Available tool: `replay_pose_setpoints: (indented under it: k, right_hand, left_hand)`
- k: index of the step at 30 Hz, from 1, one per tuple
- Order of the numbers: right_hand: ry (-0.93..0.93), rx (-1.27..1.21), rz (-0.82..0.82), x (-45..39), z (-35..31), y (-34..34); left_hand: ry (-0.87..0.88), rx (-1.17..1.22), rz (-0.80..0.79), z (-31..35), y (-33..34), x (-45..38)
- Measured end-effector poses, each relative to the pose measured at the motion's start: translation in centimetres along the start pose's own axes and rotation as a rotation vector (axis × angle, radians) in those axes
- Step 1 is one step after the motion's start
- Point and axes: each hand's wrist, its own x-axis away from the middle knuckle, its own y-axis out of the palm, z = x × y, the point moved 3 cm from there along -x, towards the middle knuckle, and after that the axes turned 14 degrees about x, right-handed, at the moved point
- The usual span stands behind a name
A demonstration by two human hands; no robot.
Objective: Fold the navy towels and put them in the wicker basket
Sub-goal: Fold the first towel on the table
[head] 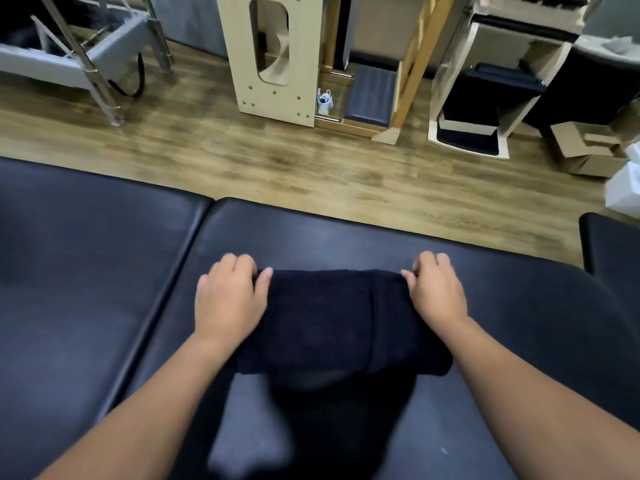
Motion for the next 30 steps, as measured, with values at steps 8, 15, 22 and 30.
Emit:
replay_pose_setpoints:
  k: [8,15,22,30]
  right_hand:
    - [-0.144,0.207,-0.079,1.8,-0.6,-1.9]
    - [-0.26,0.182,-0.256,7.9,-1.4,-2.1]
    - [-0.209,0.267,-0.343,7.3,-1.4,0.3]
    - [-0.191,0.28,-0.339,8.1,-1.6,0.4]
  left_hand:
    - [-0.225,-0.148,-0.403,1.7,0.2,3.9]
    - [-0.317,0.318,0.018,1.4,-2.5,9.0]
    - [-0.532,0.196,0.033,2.1,-1.6,14.1]
    - [-0.615,0.334,0.029,1.7,-0.3,13.1]
